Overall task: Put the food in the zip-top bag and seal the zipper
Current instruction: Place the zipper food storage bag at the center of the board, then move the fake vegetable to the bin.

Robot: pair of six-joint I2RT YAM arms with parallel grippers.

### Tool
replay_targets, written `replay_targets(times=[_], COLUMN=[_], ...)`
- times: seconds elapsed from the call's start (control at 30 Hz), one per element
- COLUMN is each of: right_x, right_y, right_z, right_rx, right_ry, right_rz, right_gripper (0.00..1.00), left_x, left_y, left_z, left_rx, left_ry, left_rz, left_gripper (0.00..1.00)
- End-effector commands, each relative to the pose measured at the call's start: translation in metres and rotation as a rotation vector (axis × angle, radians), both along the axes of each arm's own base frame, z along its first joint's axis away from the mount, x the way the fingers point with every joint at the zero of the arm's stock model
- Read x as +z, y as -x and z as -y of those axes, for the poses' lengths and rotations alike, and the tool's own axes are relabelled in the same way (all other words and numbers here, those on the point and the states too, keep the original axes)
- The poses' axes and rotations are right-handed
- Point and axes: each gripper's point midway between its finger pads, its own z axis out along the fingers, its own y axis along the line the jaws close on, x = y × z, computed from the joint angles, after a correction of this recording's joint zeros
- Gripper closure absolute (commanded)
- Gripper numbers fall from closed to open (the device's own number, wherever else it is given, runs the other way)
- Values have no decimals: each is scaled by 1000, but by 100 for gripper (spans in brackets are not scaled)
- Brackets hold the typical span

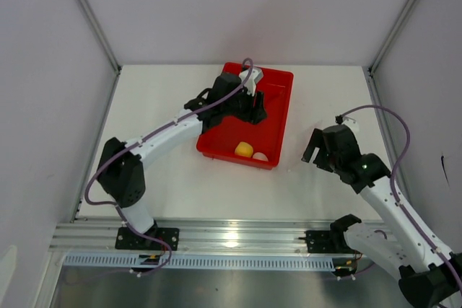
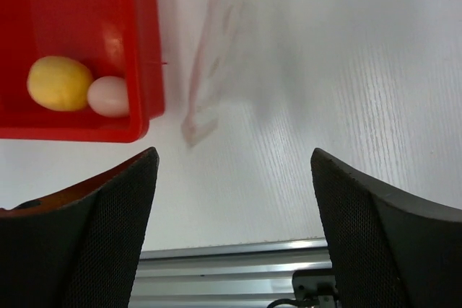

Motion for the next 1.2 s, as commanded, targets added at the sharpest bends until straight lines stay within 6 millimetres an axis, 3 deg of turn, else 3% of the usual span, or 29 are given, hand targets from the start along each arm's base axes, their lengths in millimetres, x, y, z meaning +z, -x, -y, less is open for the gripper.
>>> replay_targets(times=[0.0, 0.2, 0.37, 0.4, 0.43, 0.47, 0.53, 0.6, 0.63, 0.67, 0.7, 0.73, 0.8, 0.83, 0.9, 0.93, 0.97, 1.0, 1.03, 1.07, 1.17], right_x=[43, 62, 78, 85, 78, 87, 76, 85, 69, 76, 73, 57, 61, 44, 49, 45, 24, 34, 31, 15, 16], right_y=[6, 21, 6, -4, -14, -26, -50, -75, -93, -108, -118, -135, -160, -173, -199, -209, -222, -234, -242, -253, -276], right_z=[6, -17, -47, -56, -62, -68, -77, -85, -84, -90, -92, -89, -100, -104, -108, -110, -113, -120, -125, -133, -149], right_rx=[-55, 24, 102, 118, 135, 132, 134, 123, 105, 106, 108, 97, 117, 122, 130, 133, 136, 147, 153, 171, 184], right_ry=[-29, -96, -114, -129, -93, -96, -21, -9, 34, 8, 0, 12, -34, -22, -39, -42, -27, -44, -46, -44, -61], right_rz=[85, 123, 162, 194, 175, 203, 184, 221, 188, 213, 207, 173, 200, 169, 192, 188, 149, 174, 175, 155, 180], right_gripper=[12, 14, 19, 19, 19, 20, 20, 21, 22, 22, 23, 23, 26, 27, 30, 31, 32, 32, 33, 34, 35], left_x=[42, 52, 62, 62, 57, 60, 53, 64, 51, 61, 48, 51, 48, 48, 40, 41, 46, 49, 48, 51, 50], left_y=[18, 39, 55, 57, 59, 61, 65, 70, 71, 76, 79, 77, 80, 80, 87, 90, 92, 96, 98, 100, 104], left_z=[-2, -10, -17, -19, -21, -24, -30, -37, -44, -50, -55, -62, -73, -78, -86, -88, -88, -92, -93, -92, -93], left_rx=[-13, -22, -24, -24, -17, -12, 0, 22, 54, 76, 94, 130, 176, 197, 216, 220, 221, 222, 222, 212, 200], left_ry=[117, 151, 195, 197, 192, 198, 187, 223, 217, 252, 243, 245, 235, 227, 217, 228, 254, 271, 282, 293, 289], left_rz=[20, 21, 22, 19, 10, 16, 8, 27, 20, 30, 16, 27, 21, 25, 5, 6, 14, 22, 21, 28, 22], left_gripper=[42, 41, 41, 41, 41, 42, 42, 42, 41, 41, 40, 40, 39, 39, 39, 39, 39, 39, 39, 39, 39])
